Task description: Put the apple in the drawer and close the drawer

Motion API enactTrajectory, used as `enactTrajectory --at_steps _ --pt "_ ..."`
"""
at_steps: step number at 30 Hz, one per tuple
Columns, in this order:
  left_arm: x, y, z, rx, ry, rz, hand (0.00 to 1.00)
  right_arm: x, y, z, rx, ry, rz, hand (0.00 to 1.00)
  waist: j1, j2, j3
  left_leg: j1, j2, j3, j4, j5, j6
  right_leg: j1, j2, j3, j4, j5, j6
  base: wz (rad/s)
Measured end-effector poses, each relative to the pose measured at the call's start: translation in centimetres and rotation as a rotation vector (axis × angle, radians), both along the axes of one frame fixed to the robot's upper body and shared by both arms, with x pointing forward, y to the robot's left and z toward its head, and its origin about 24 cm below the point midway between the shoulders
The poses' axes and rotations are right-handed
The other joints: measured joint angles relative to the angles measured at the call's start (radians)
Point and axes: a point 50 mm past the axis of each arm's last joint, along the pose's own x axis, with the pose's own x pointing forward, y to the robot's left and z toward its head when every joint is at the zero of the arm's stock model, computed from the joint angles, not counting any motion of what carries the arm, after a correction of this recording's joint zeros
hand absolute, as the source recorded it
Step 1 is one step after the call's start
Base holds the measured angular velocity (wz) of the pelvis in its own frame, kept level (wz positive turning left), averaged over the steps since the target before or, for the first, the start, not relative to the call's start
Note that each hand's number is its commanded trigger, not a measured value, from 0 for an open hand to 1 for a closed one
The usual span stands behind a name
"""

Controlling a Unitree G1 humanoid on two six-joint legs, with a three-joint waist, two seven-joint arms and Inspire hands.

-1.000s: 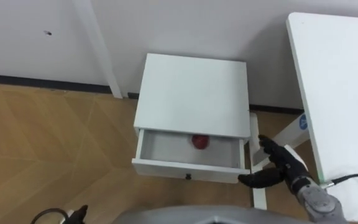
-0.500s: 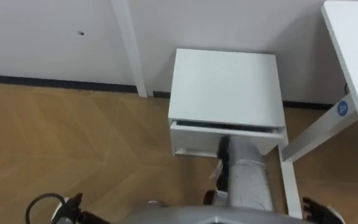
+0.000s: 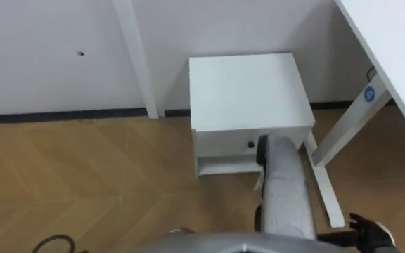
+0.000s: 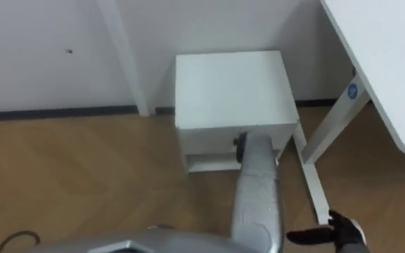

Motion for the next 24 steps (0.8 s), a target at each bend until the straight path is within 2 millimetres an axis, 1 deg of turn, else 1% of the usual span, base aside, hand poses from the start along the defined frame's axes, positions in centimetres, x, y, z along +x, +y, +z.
enactTrajectory --at_steps 1,2,3,4,5,6,7,8,9,10,11,12,13,14,15,16,17,18,19,20,21,22,23,24 --pt "-1.1 -0.3 -0.2 -0.002 0.02 0.009 0.0 -0.2 0.2 -0.1 0.012 0.011 -0.01 0.0 0.006 -0.027 -0.0024 0.03 -0.027 0.028 -0.04 0.003 -0.02 0.08 -0.009 -0.025 -0.085 -0.004 -0.003 -0.48" --pt "-2.0 -1.1 -0.5 -0.022 0.04 0.017 0.0 -0.5 0.1 -0.1 0.011 0.026 -0.015 0.0 0.0 -0.043 -0.0091 0.074 -0.063 0.057 -0.138 0.043 -0.105 0.171 -0.01 -0.073 -0.244 -0.003 -0.008 -0.4" --pt "-2.4 -1.4 -0.6 -0.029 0.048 0.012 0.0 -0.8 0.2 -0.2 0.014 0.037 -0.017 0.0 0.002 -0.074 -0.0178 0.086 -0.081 0.069 -0.183 0.071 -0.198 0.216 -0.017 -0.091 -0.35 0.001 -0.013 -0.13" --pt "-2.1 -1.1 -0.5 -0.017 0.031 -0.004 0.0 -1.4 0.7 -0.5 0.027 0.055 -0.028 0.0 0.004 -0.099 -0.0232 0.066 -0.038 0.084 -0.166 0.082 -0.145 0.292 -0.023 -0.137 -0.544 0.002 0.0 0.1" --pt "-1.3 -0.8 -0.3 -0.006 -0.003 -0.01 0.0 -1.8 0.8 -0.6 0.032 0.067 -0.033 0.0 0.004 -0.088 -0.0252 0.049 0.023 0.05 -0.148 0.068 -0.088 0.325 -0.01 -0.151 -0.631 -0.005 0.015 0.4" --pt "-0.1 -0.4 0.0 0.023 -0.049 -0.009 0.0 -2.8 1.1 -0.7 0.038 0.092 -0.043 0.0 0.003 -0.081 -0.0127 0.027 0.041 0.077 -0.119 0.035 -0.067 0.406 0.003 -0.148 -0.774 -0.014 0.04 0.26" --pt "-0.4 -0.4 -0.1 0.035 -0.058 0.012 0.0 -3.7 1.2 -0.8 0.042 0.119 -0.044 0.0 0.024 -0.095 -0.0199 0.056 0.021 0.086 -0.153 0.041 -0.055 0.5 0.018 -0.153 -0.917 -0.021 0.05 0.08" --pt "-0.5 -0.6 -0.1 0.033 -0.06 0.022 0.0 -4.0 1.3 -0.8 0.042 0.123 -0.046 0.0 0.036 -0.105 -0.0213 0.083 0.007 0.097 -0.191 0.055 -0.048 0.546 0.025 -0.157 -0.975 -0.021 0.051 -0.22" --pt "-0.4 -0.7 -0.1 0.039 -0.072 0.027 0.0 -4.1 1.5 -0.8 0.045 0.125 -0.048 0.0 0.043 -0.131 -0.0222 0.138 -0.027 0.114 -0.284 0.097 -0.047 0.628 0.034 -0.163 -1.08 -0.03 0.063 -0.13" --pt "0.0 -0.8 -0.1 0.04 -0.092 0.018 0.0 -3.9 1.5 -0.8 0.035 0.118 -0.039 0.0 0.048 -0.144 -0.0242 0.175 -0.042 0.131 -0.371 0.134 -0.041 0.693 0.059 -0.166 -1.177 -0.029 0.062 -0.11" --pt "-0.2 -0.8 -0.1 0.042 -0.094 0.014 0.0 -3.7 1.5 -0.8 0.026 0.109 -0.03 0.0 0.055 -0.145 -0.024 0.19 -0.044 0.133 -0.405 0.149 -0.043 0.722 0.078 -0.166 -1.226 -0.024 0.059 -0.12" --pt "0.0 -0.7 0.0 0.052 -0.109 0.011 0.0 -3.4 1.5 -0.8 0.009 0.091 -0.014 0.0 0.059 -0.147 -0.0249 0.209 -0.044 0.134 -0.461 0.172 -0.052 0.78 0.119 -0.177 -1.33 -0.006 0.046 -0.23" --pt "0.0 -0.8 0.0 0.055 -0.116 0.011 0.0 -2.5 1.5 -0.7 -0.004 0.057 -0.005 0.0 0.059 -0.151 -0.0255 0.225 -0.045 0.133 -0.51 0.194 -0.062 0.827 0.145 -0.183 -1.423 0.012 0.063 -0.19" --pt "0.0 -0.9 -0.1 0.055 -0.117 0.012 0.0 -2.2 1.5 -0.7 -0.009 0.044 -0.002 0.0 0.059 -0.153 -0.0259 0.233 -0.044 0.132 -0.531 0.205 -0.068 0.841 0.155 -0.18 -1.453 0.021 0.068 -0.06" --pt "0.0 -1.2 -0.1 0.054 -0.121 0.009 0.0 -1.8 1.6 -0.7 -0.019 0.021 0.001 0.0 0.056 -0.154 -0.0274 0.257 -0.044 0.13 -0.579 0.23 -0.081 0.868 0.169 -0.182 -1.501 0.031 0.06 0.07" --pt "0.1 -1.6 -0.2 0.048 -0.132 0.01 0.0 -1.5 1.6 -0.6 -0.028 0.002 0.005 0.0 0.057 -0.155 -0.0296 0.287 -0.043 0.129 -0.611 0.247 -0.093 0.896 0.181 -0.182 -1.533 0.034 0.056 0.05" --pt "0.1 -1.9 -0.3 0.04 -0.142 0.009 0.0 -1.0 1.7 -0.5 -0.034 -0.023 0.01 0.0 0.056 -0.154 -0.0302 0.303 -0.04 0.125 -0.623 0.255 -0.107 0.922 0.195 -0.181 -1.562 0.038 0.049 0.0" --pt "0.1 -2.0 -0.3 0.037 -0.145 0.01 0.0 -0.7 1.8 -0.5 -0.035 -0.036 0.011 0.0 0.057 -0.154 -0.0302 0.304 -0.038 0.128 -0.609 0.259 -0.113 0.939 0.195 -0.175 -1.58 0.042 0.044 0.17" --pt "0.4 -2.1 -0.3 0.034 -0.157 0.009 0.0 -0.3 2.4 -0.6 -0.029 -0.067 0.007 0.0 0.046 -0.184 -0.016 0.252 -0.028 0.139 -0.504 0.259 -0.128 0.981 0.182 -0.114 -1.623 0.046 0.039 0.33" --pt "0.5 -2.2 -0.3 0.03 -0.165 0.006 0.0 -0.3 2.6 -0.6 -0.029 -0.08 0.0 0.0 0.043 -0.186 -0.0224 0.22 -0.032 0.13 -0.516 0.263 -0.133 0.988 0.175 -0.074 -1.632 0.047 0.04 0.72" --pt "1.5 -2.7 -0.3 0.016 -0.199 -0.017 0.0 -0.4 2.7 -0.6 -0.027 -0.094 -0.011 0.0 0.038 -0.177 -0.0234 0.139 -0.038 0.112 -0.596 0.319 -0.098 0.984 0.171 -0.039 -1.635 0.044 0.044 0.51" --pt "1.6 -2.8 -0.3 0.015 -0.21 -0.022 0.0 -0.7 3.2 -0.9 -0.004 -0.078 -0.014 0.0 0.056 -0.175 -0.0416 0.138 -0.04 0.153 -0.594 0.36 -0.088 0.975 0.162 -0.054 -1.636 0.032 0.053 0.35" --pt "1.5 -2.8 -0.3 0.015 -0.211 -0.022 0.0 -0.8 3.4 -1.0 0.01 -0.077 -0.012 0.0 0.067 -0.173 -0.0407 0.151 -0.04 0.166 -0.607 0.361 -0.086 0.976 0.165 -0.08 -1.637 0.032 0.052 -0.17" --pt "1.0 -2.6 -0.3 0.021 -0.195 -0.01 0.0 -0.8 3.8 -1.2 0.034 -0.082 -0.009 0.0 0.086 -0.167 -0.0362 0.172 -0.039 0.165 -0.619 0.361 -0.086 0.981 0.169 -0.119 -1.64 0.03 0.05 -0.41"
